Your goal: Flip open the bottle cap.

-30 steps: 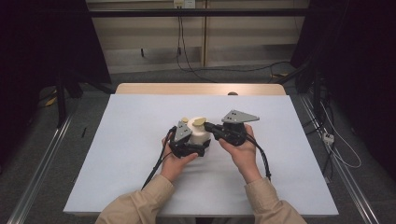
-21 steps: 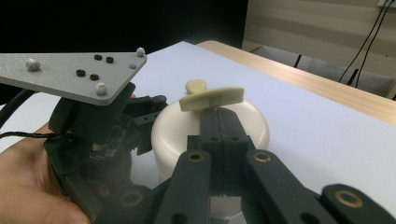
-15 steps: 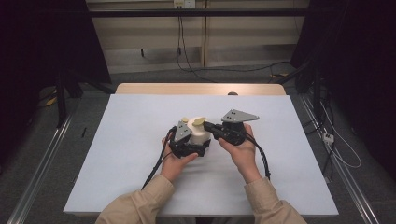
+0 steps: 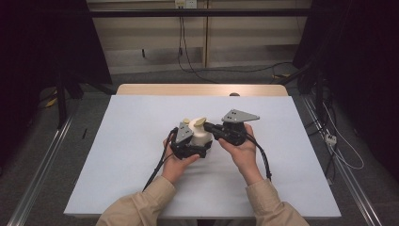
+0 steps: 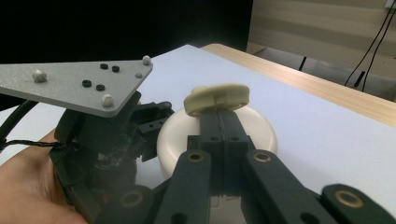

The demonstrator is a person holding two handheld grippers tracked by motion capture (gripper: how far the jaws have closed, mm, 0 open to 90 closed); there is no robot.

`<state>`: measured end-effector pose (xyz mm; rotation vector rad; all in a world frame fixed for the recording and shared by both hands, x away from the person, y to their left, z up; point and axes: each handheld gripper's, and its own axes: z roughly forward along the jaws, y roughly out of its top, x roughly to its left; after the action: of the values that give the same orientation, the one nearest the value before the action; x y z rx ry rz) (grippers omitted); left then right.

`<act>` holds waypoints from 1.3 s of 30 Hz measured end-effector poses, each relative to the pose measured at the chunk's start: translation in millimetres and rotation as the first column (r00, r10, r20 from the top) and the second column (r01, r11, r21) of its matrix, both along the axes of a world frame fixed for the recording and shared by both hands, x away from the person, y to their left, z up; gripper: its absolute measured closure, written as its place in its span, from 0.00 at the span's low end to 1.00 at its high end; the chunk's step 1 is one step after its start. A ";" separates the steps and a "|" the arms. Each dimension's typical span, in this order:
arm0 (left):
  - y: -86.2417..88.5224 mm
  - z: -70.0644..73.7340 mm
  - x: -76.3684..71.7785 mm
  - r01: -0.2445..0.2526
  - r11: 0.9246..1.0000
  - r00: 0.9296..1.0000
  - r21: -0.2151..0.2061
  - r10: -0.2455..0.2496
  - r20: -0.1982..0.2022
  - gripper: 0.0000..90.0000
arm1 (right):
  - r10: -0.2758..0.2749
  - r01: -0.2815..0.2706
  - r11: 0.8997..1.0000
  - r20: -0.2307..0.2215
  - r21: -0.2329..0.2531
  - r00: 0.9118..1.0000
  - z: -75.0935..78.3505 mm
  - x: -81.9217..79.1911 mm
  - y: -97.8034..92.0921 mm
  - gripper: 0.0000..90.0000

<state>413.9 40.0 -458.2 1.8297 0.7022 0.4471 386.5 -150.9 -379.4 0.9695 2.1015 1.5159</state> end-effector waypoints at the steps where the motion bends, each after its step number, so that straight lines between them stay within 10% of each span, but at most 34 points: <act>1: 0.0 0.0 0.0 0.000 1.000 1.000 0.000 0.000 0.000 0.05 | 0.001 -0.001 1.000 0.001 0.000 1.000 0.2 0.2 0.2 1.00; 39: -0.7 -0.3 -0.3 0.001 1.000 1.000 -0.008 -0.001 -0.004 0.05 | 0.013 -0.013 1.000 0.012 -0.002 1.000 1.0 6.5 6.6 1.00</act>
<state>413.6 39.3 -458.5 1.8238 0.7045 0.4394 393.0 -144.4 -378.4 0.9454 2.1040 1.5225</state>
